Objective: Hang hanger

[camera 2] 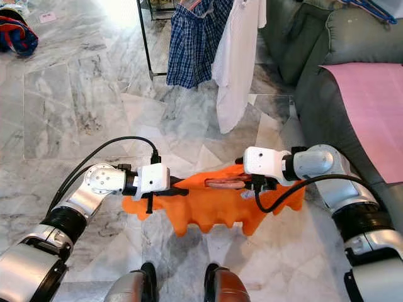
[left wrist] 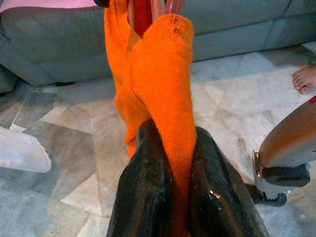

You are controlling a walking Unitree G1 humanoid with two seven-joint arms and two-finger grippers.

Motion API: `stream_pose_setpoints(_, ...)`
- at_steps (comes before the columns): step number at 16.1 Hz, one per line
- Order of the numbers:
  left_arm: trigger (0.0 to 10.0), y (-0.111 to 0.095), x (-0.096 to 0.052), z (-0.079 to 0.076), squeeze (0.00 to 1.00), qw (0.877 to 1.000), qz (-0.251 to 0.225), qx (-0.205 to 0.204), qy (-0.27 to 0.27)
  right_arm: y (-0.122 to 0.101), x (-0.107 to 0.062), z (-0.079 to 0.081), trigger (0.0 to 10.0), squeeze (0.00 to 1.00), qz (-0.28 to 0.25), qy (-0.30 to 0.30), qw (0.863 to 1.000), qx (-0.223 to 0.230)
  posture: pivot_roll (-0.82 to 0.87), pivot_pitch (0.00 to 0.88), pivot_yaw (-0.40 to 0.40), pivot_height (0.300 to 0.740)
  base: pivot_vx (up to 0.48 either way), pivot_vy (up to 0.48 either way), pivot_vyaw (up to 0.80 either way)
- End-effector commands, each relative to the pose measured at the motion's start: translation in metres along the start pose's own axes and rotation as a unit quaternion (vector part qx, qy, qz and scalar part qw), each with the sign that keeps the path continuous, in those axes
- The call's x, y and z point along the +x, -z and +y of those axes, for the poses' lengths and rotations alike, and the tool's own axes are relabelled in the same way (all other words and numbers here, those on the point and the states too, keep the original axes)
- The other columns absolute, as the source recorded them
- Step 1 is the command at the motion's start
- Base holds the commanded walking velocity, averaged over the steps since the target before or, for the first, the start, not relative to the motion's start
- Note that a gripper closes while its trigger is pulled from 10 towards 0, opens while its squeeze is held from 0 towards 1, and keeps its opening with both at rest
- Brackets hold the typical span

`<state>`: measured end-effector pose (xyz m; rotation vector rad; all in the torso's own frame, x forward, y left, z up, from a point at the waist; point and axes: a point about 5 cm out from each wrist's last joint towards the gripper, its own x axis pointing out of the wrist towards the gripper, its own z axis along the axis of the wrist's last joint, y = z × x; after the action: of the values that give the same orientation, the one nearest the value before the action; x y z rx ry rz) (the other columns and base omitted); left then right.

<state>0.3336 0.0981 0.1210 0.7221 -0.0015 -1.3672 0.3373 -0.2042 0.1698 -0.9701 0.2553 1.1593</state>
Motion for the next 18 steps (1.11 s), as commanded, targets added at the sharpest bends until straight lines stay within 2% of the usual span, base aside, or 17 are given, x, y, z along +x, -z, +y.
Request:
stream_pose_setpoints(1,0.0,-0.003,0.002,-0.001,0.00,1.000,-0.006,0.010,0.009,0.001,-0.001,0.000,0.0,0.00,0.007,-0.008,1.000,-0.008,-0.01,0.267,-0.015,0.740,0.000,0.000,0.00)
stream_pose_setpoints(9,0.0,0.003,-0.001,-0.003,0.00,1.000,0.010,0.005,0.005,0.004,-0.001,0.001,0.0,0.00,0.004,-0.003,1.000,-0.005,-0.02,0.270,-0.011,0.740,0.000,0.000,0.00)
stream_pose_setpoints(18,0.0,0.019,-0.025,0.007,0.00,0.997,0.058,-0.005,-0.044,0.011,-0.008,0.005,0.0,0.00,0.007,0.007,1.000,0.009,-0.02,0.274,-0.012,0.740,0.000,0.000,0.00)
